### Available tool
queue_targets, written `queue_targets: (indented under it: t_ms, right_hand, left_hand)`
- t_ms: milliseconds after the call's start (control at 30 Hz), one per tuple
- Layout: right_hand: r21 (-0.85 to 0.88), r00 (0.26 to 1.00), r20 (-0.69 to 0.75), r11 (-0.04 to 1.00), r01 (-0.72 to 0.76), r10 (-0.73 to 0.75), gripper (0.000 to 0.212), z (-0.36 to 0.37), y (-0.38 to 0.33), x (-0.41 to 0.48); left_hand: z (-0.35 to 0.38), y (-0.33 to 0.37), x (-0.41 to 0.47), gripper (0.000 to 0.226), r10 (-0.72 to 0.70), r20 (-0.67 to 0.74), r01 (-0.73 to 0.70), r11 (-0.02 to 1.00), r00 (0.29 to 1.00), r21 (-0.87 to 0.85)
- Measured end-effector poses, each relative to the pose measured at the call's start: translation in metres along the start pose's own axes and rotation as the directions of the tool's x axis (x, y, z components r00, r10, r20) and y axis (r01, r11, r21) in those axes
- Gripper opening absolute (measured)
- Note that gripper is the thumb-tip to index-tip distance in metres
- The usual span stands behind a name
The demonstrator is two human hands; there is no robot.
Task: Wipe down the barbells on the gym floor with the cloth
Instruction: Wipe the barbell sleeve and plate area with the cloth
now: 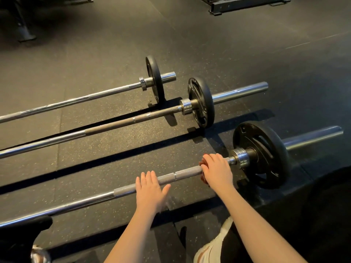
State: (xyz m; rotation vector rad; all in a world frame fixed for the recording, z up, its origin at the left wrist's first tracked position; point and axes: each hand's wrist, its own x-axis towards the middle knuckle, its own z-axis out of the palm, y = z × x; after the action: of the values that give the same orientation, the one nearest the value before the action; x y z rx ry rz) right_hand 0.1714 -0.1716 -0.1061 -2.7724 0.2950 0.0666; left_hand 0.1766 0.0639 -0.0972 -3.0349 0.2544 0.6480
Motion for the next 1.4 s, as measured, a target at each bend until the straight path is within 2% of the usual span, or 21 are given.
queue_targets:
  t_ms: [67,133,267,333,400,500,567,733,833,900,967,1033,1167,1233,1400]
  right_hand:
    - [-0.005,0.990,-0.038,0.991,-0.134,0.134,0.040,0.002,0.009,-0.004]
    - [-0.014,0.987,-0.053,0.988,-0.154,0.153,0.047,0.013,-0.006,-0.010]
    - [0.025,0.997,0.010,0.997,0.072,-0.072,0.041,0.012,-0.030,-0.013]
    - [0.001,0.994,0.008,0.994,0.111,-0.111,0.032,0.003,-0.018,-0.006]
    - [-0.027,0.999,-0.050,1.000,0.006,-0.007,0.027,-0.001,0.004,0.001]
    - [-0.044,0.983,-0.095,0.986,-0.161,0.156,0.044,0.005,0.013,-0.007]
    - [0.006,0.978,-0.094,0.982,-0.189,0.188,0.050,0.014,-0.003,-0.017]
    - [-0.064,0.999,0.008,0.997,0.037,-0.037,0.047,-0.001,-0.007,-0.014]
    - [-0.080,0.999,-0.011,0.996,-0.034,0.033,0.043,-0.019,0.015,-0.004]
    - [-0.050,0.990,-0.047,0.989,-0.137,0.135,0.047,-0.015,0.014,-0.009]
    - [-0.028,0.984,-0.065,0.985,-0.171,0.168,0.051,-0.003,0.006,-0.019]
    - [-0.047,0.989,-0.062,0.989,-0.138,0.135,0.050,0.001,0.005,-0.021]
    - [-0.096,0.997,0.043,0.994,0.060,-0.056,0.032,-0.022,0.024,0.011]
    - [-0.116,0.996,0.049,0.990,0.081,-0.076,0.027,-0.022,0.027,0.019]
    - [-0.134,1.000,-0.009,0.991,0.002,-0.004,0.050,-0.001,0.018,-0.002]
  left_hand:
    - [-0.001,0.011,-0.003,0.078,0.047,0.004,-0.047,0.999,0.999,-0.007]
    - [-0.001,0.023,-0.007,0.079,0.086,-0.003,-0.086,0.996,0.996,-0.015]
    - [-0.001,0.034,-0.008,0.080,0.086,-0.021,-0.087,0.996,0.996,-0.021]
    - [-0.001,0.034,-0.007,0.079,0.095,-0.021,-0.096,0.995,0.995,-0.040]
    - [-0.001,0.032,-0.005,0.077,0.120,-0.039,-0.122,0.991,0.992,-0.057]
    - [0.000,0.034,-0.005,0.075,0.144,-0.069,-0.149,0.986,0.987,-0.077]
    - [-0.001,0.041,-0.007,0.074,0.135,-0.068,-0.142,0.984,0.988,-0.104]
    - [-0.010,0.071,0.000,0.074,0.169,-0.050,-0.176,0.969,0.984,-0.176]
    - [-0.011,0.079,0.000,0.074,0.176,-0.038,-0.180,0.967,0.984,-0.181]
    - [-0.010,0.080,0.000,0.075,0.172,-0.038,-0.176,0.969,0.984,-0.173]
    - [-0.009,0.081,0.001,0.075,0.166,-0.044,-0.171,0.970,0.985,-0.172]
    - [-0.008,0.083,0.003,0.075,0.157,-0.059,-0.165,0.972,0.986,-0.169]
    - [-0.008,0.088,0.008,0.076,0.155,-0.082,-0.165,0.976,0.985,-0.143]
    - [-0.008,0.092,0.013,0.075,0.162,-0.083,-0.171,0.977,0.983,-0.126]
    - [-0.010,0.115,0.030,0.067,0.171,-0.110,-0.185,0.974,0.979,-0.130]
